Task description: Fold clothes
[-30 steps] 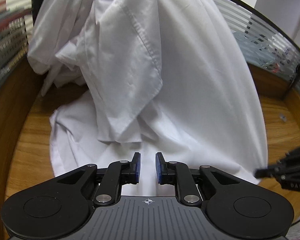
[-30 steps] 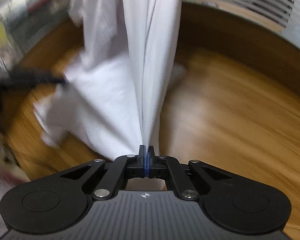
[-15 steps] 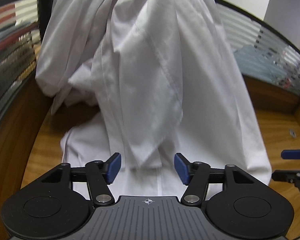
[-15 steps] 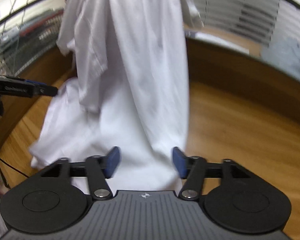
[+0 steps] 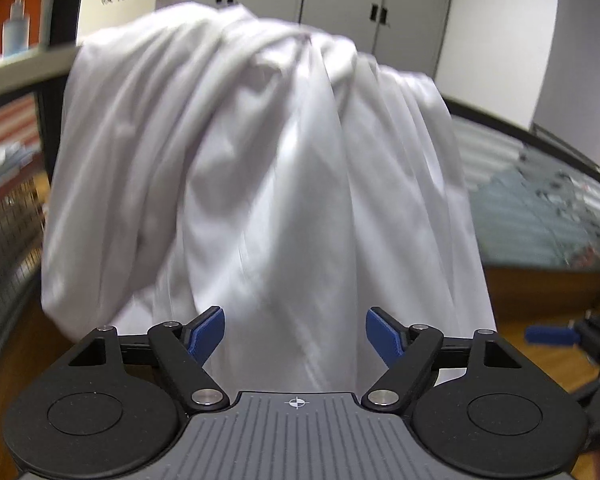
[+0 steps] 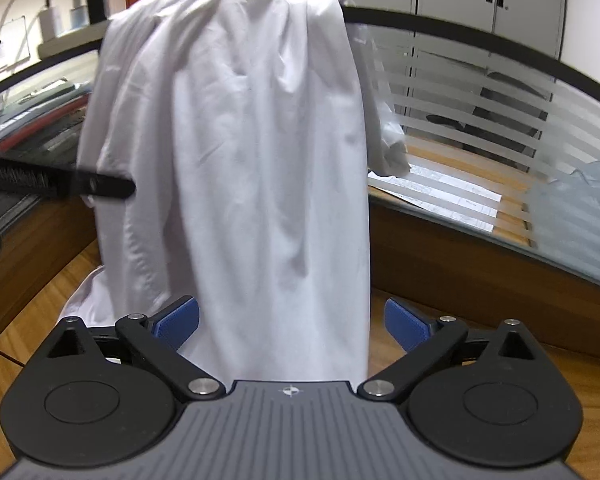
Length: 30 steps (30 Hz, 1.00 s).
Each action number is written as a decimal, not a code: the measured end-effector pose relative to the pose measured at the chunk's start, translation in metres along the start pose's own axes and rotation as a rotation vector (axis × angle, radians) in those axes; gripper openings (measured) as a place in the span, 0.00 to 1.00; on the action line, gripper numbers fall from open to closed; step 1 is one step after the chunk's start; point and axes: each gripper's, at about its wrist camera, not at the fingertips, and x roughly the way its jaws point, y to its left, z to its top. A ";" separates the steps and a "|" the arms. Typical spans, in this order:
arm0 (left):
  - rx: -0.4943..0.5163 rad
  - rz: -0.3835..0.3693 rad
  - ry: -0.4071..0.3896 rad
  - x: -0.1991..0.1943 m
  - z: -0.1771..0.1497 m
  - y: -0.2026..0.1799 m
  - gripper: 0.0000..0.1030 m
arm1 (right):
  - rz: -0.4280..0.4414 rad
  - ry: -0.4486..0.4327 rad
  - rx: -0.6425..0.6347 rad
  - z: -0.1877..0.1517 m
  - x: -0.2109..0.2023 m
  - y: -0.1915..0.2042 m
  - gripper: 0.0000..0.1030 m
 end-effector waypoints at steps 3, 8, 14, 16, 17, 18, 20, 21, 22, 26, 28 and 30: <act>0.007 0.026 -0.043 0.010 0.016 0.000 0.83 | 0.013 0.017 -0.001 0.007 0.020 -0.003 0.98; -0.002 0.072 -0.077 0.025 0.025 0.004 0.43 | 0.048 0.038 -0.014 0.009 0.043 0.004 0.91; -0.078 0.069 -0.113 0.012 0.016 0.025 0.05 | 0.084 0.067 0.023 0.003 0.047 0.004 0.00; -0.081 0.070 -0.128 0.001 0.011 0.029 0.04 | 0.088 0.071 0.024 0.000 0.043 0.005 0.00; -0.085 0.064 -0.132 -0.005 0.009 0.031 0.04 | 0.083 0.070 0.019 -0.003 0.038 0.006 0.00; -0.088 0.057 -0.135 -0.011 0.007 0.034 0.04 | 0.085 0.070 0.017 -0.005 0.034 0.008 0.00; -0.084 0.038 -0.150 -0.022 0.004 0.036 0.04 | 0.094 0.077 0.013 -0.009 0.025 0.012 0.00; -0.083 0.030 -0.153 -0.025 0.006 0.038 0.03 | 0.098 0.081 0.010 -0.012 0.021 0.014 0.00; -0.099 0.030 -0.136 -0.029 0.005 0.035 0.03 | 0.099 0.086 0.013 -0.014 0.018 0.015 0.00; -0.131 0.019 -0.097 -0.042 -0.001 0.023 0.03 | 0.105 0.134 0.025 -0.037 0.006 0.021 0.00; -0.136 0.007 -0.093 -0.048 -0.006 0.018 0.03 | 0.103 0.161 0.039 -0.052 0.002 0.022 0.00; -0.151 -0.008 -0.085 -0.052 -0.011 0.016 0.03 | 0.101 0.186 0.065 -0.068 -0.002 0.018 0.00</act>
